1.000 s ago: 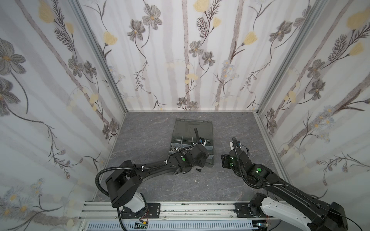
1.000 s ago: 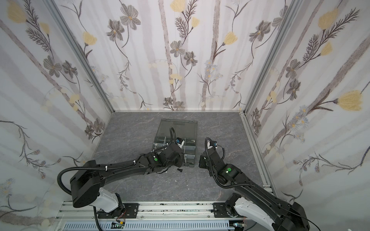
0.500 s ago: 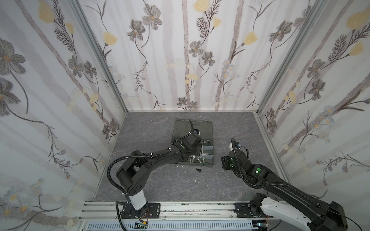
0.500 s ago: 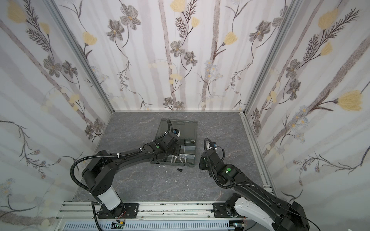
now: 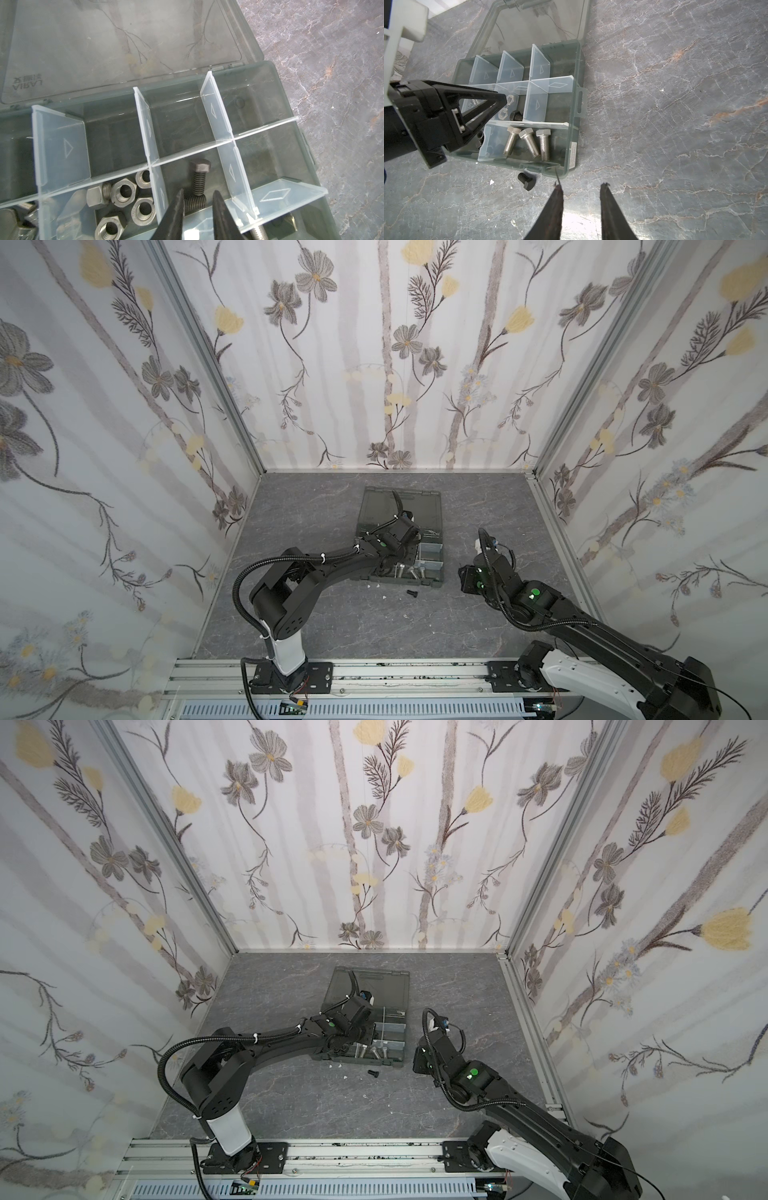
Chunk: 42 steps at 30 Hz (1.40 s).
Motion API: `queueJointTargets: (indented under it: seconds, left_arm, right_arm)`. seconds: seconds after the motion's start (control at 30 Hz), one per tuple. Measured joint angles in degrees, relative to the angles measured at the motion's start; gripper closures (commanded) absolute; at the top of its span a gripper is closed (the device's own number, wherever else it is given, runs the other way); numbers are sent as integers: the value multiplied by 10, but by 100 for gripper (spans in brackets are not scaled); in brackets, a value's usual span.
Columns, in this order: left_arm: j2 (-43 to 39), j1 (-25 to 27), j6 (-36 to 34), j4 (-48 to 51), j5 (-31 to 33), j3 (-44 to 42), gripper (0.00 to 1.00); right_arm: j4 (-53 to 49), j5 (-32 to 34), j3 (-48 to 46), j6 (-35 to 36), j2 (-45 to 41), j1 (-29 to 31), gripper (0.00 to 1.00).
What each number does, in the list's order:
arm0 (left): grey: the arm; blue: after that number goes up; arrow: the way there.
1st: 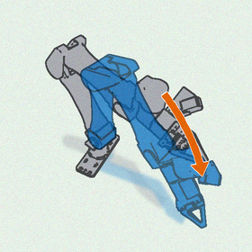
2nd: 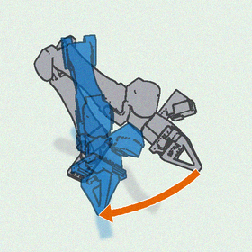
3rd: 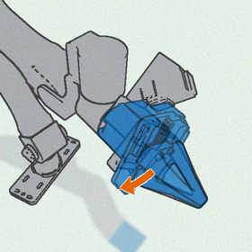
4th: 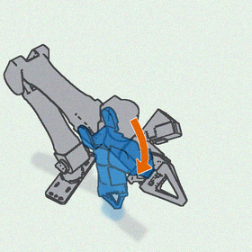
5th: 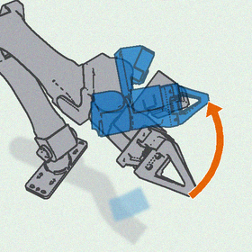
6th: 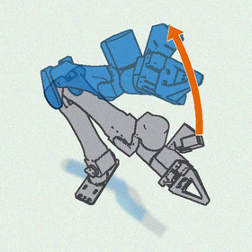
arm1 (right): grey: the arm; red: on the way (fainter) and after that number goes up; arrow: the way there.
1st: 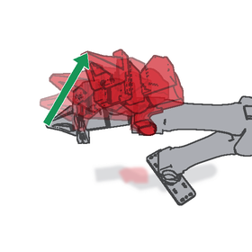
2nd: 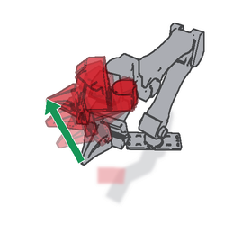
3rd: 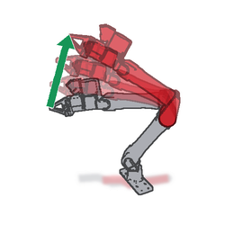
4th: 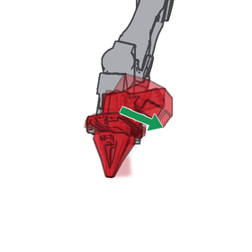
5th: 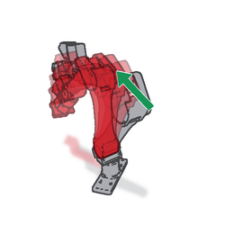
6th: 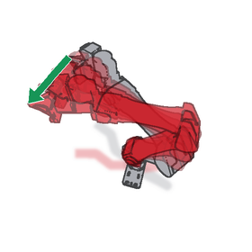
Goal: Sort the screws and nuts into containers
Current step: 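Carry the black bolt with the left gripper into the compartment and release, then withdraw the left gripper while the right gripper lowers onto the last black bolt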
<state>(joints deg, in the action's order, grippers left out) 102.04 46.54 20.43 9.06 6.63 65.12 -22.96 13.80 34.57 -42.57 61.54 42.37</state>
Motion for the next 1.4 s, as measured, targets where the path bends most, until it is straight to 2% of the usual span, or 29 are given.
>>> queueJointTargets:
  seconds: [0.43, 0.63, 0.83, 1.0, 1.4]
  left_arm:
    - [-59, -13, 42, -2, -3, -49, 70]
    - [-119, -15, 70, -2, -4, -81, 70]
    - [-186, -17, 105, -4, 3, -129, 70]
    - [-237, -20, 135, -3, 11, -189, 70]
    - [-370, -35, 176, -3, 23, -295, 68]
  right_arm:
    - [3, -6, -11, 11, 10, 0, 68]
    - [9, -31, -12, 11, 30, 4, 68]
    - [29, -44, -21, 0, 56, 35, 68]
    - [50, -50, -16, -16, 104, 83, 68]
    - [86, -53, 62, -39, 267, 148, 69]
